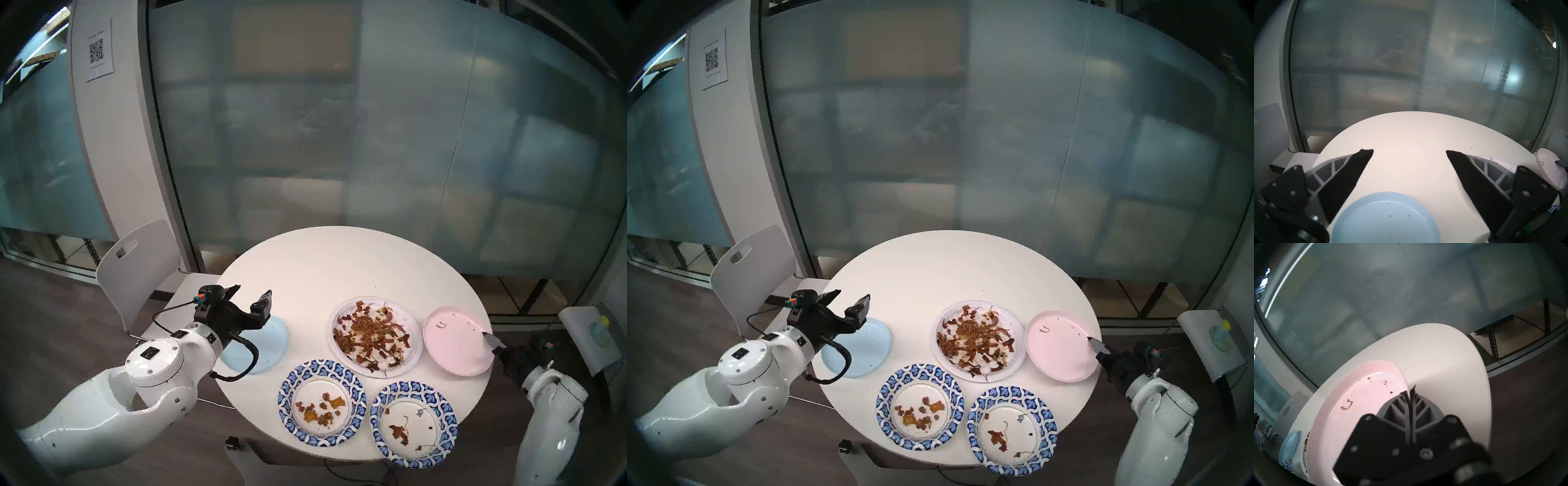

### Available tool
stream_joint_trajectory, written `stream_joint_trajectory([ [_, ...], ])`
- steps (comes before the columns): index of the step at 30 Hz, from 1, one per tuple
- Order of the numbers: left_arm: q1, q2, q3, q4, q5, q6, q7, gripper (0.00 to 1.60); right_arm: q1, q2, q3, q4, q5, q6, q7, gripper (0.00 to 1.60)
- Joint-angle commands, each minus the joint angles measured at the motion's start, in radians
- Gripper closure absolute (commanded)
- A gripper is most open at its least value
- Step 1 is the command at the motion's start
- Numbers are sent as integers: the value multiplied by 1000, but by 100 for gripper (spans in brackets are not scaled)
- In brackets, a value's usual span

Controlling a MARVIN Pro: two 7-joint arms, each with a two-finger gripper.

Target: Stack the plates into one stack

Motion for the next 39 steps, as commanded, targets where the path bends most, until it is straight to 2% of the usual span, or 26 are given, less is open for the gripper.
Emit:
stream_joint_trajectory([
  [1, -5, 0, -7, -13, 2, -5, 1, 0, 73, 10, -62, -28, -2, 4, -3, 160],
  [12, -5, 1, -7, -13, 2, -5, 1, 0, 109, 10, -187, 0, -51, 15, -16, 160],
  [33, -5, 1, -7, -14, 2, -5, 1, 0, 119, -10, -322, 34, -132, 0, -13, 160],
  [39, -5, 1, -7, -14, 2, -5, 1, 0, 114, -14, -352, 63, -167, -33, -14, 160],
])
